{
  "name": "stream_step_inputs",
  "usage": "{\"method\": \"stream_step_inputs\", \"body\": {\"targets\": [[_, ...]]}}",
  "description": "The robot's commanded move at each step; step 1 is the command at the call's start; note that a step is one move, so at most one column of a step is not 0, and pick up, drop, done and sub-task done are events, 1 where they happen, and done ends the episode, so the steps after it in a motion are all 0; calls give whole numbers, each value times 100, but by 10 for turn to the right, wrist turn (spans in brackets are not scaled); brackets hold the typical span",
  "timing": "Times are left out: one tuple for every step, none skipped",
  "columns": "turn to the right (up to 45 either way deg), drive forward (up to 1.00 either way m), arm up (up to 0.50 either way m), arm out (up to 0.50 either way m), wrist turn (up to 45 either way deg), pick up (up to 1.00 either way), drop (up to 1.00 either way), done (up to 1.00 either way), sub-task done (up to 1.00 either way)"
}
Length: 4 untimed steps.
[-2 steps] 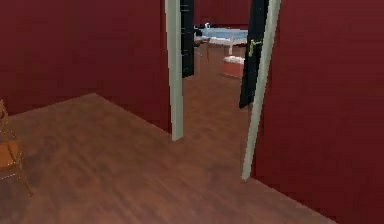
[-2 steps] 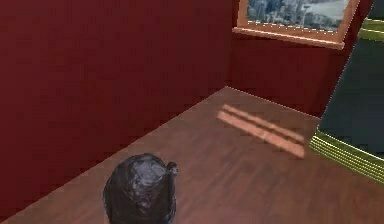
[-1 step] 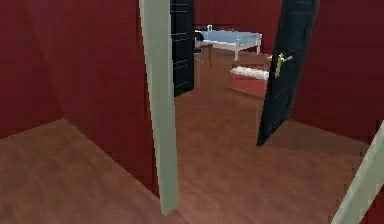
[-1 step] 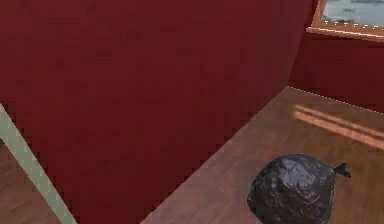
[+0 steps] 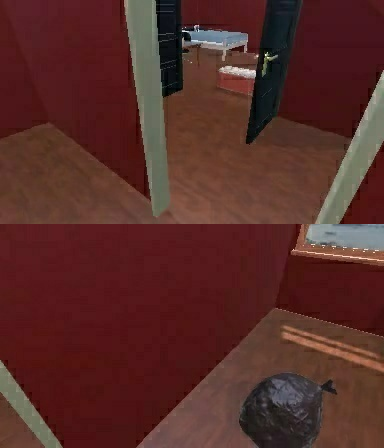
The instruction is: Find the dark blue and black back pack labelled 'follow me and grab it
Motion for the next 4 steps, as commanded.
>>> {"method": "stream_step_inputs", "body": {"targets": [[0, 55, 0, 0, 0, 0, 0, 0, 0], [210, 0, 0, 0, 0, 0, 0, 0, 0], [0, 55, 0, 0, 0, 0, 0, 0, 0], [-210, 0, 0, 0, 0, 0, 0, 0, 0]]}}
